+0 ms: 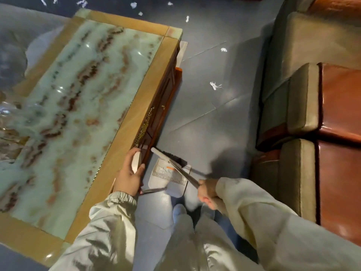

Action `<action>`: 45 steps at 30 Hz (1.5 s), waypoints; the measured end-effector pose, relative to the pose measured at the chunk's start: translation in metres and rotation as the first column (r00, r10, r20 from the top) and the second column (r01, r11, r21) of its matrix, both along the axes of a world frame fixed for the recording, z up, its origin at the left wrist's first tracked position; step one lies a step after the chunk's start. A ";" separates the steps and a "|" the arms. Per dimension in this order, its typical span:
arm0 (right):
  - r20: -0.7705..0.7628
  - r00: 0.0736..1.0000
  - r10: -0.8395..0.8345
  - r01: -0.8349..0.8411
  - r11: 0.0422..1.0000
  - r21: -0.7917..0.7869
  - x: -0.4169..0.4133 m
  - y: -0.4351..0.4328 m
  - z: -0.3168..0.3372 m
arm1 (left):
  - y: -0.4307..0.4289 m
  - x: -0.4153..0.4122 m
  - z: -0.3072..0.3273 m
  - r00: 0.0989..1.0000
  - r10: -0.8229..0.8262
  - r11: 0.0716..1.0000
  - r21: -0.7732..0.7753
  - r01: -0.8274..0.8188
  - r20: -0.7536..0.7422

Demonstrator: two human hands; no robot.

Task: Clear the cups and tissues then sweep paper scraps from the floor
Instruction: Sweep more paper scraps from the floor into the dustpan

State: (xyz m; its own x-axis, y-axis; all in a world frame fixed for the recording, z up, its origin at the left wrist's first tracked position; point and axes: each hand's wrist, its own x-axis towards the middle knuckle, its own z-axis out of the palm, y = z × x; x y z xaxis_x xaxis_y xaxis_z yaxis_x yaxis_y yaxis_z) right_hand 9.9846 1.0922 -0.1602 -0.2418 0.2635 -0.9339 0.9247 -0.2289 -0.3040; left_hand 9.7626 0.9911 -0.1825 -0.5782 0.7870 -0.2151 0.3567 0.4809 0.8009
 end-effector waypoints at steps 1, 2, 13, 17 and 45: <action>0.006 1.000 -0.026 0.027 0.998 -0.064 -0.001 -0.002 0.005 | 0.001 -0.001 0.000 0.999 0.006 1.000 0.024 -0.006 0.040; 0.002 1.000 -0.019 0.019 0.995 -0.096 0.001 -0.003 0.008 | 0.002 -0.001 0.000 0.999 0.003 1.000 0.021 -0.004 0.042; 0.019 0.949 -0.315 0.312 0.927 -0.207 0.017 0.075 0.065 | 0.064 -0.014 0.015 0.997 -0.059 0.997 0.053 0.056 0.049; -0.052 0.929 -0.366 0.362 0.929 -0.071 0.024 0.127 0.073 | 0.115 -0.016 0.016 0.998 -0.058 0.998 0.014 0.058 0.031; 0.171 0.844 -0.508 0.534 0.767 -0.357 -0.031 -0.022 -0.033 | 0.043 -0.054 -0.001 0.996 -0.088 0.995 -0.041 0.088 -0.002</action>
State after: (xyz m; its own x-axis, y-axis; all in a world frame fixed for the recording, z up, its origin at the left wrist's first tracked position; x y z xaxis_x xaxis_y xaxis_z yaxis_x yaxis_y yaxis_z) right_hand 9.9533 1.0706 -0.1936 -0.1107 -0.0414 -0.9930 0.6430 -0.7648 -0.0398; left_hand 9.7090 1.0342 -0.1832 -0.5078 0.8257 -0.2456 0.4022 0.4793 0.7800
